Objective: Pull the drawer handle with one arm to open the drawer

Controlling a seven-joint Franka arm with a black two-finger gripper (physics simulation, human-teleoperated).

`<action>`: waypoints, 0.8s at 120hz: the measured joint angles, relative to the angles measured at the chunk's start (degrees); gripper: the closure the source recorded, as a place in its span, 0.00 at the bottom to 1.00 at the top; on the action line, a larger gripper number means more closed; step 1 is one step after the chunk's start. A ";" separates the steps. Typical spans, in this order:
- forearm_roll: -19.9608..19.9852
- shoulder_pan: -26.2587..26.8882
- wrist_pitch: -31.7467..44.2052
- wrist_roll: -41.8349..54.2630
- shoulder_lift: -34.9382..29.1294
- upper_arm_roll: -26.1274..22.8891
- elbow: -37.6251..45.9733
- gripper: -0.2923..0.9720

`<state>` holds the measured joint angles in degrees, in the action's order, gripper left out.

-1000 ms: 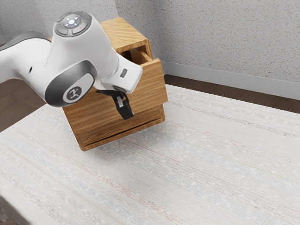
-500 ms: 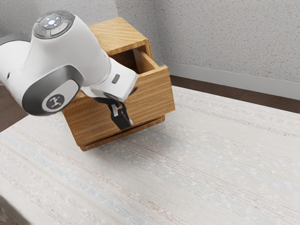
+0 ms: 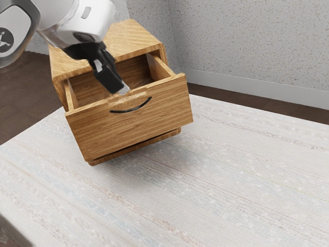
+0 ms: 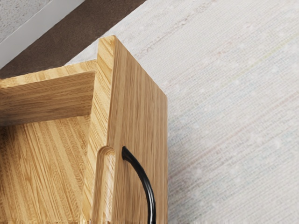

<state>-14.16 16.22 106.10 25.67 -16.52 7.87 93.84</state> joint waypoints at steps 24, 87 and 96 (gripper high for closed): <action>2.58 -0.25 -15.54 -5.20 1.93 0.30 -8.85 0.23; 4.20 -2.70 -29.95 -16.59 8.39 -0.19 -18.70 0.23; 4.07 -2.70 -30.56 -17.58 8.43 -0.21 -18.75 0.23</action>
<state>-10.09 13.52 75.55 8.09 -8.10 7.65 75.10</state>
